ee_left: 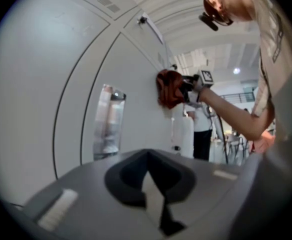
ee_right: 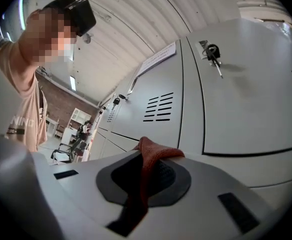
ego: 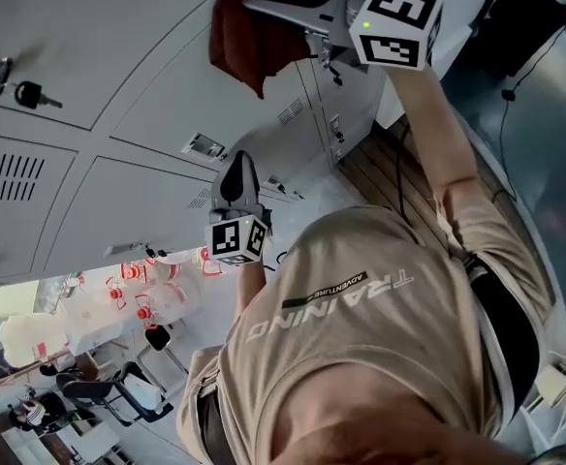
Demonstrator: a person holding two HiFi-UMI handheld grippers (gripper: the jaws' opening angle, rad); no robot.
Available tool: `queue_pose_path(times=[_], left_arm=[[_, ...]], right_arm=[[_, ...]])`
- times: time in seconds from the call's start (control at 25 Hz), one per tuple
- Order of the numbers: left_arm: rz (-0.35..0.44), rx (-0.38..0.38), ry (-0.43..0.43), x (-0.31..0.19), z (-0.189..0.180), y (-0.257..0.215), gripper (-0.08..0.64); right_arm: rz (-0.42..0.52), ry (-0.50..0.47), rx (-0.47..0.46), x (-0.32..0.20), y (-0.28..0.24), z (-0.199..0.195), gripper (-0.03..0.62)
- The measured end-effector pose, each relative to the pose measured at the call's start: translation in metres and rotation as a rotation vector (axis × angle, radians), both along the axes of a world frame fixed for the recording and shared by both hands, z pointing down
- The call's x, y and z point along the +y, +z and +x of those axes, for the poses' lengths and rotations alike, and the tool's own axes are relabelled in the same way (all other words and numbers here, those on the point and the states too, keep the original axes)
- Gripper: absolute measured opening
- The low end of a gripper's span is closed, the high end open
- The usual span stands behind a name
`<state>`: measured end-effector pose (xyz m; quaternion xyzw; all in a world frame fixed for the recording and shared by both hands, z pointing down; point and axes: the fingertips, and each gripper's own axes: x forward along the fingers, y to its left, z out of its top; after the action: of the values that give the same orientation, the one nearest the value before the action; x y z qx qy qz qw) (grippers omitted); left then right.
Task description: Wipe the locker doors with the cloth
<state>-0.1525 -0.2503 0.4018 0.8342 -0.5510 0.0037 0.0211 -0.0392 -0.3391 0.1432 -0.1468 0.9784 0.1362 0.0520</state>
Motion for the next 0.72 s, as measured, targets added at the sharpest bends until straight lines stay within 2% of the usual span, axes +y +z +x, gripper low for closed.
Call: queue_pose_path(times=[0.16,0.32,0.72], left_arm=[[-0.009,0.003,-0.018,-0.005,-0.002,0.003,0.005],[-0.014,0.001,-0.035,-0.012,0.000,0.007,0.005],[-0.037,-0.030,-0.101,-0.021,0.008,0.029,0.005]], right_arm=[[-0.038,-0.068,-0.028,-0.002,0.003,0.001,0.028],[-0.056,-0.091,-0.026,-0.003,0.018,0.001,0.028],[-0.252,-0.147,0.012,-0.009,0.136,0.002,0.028]])
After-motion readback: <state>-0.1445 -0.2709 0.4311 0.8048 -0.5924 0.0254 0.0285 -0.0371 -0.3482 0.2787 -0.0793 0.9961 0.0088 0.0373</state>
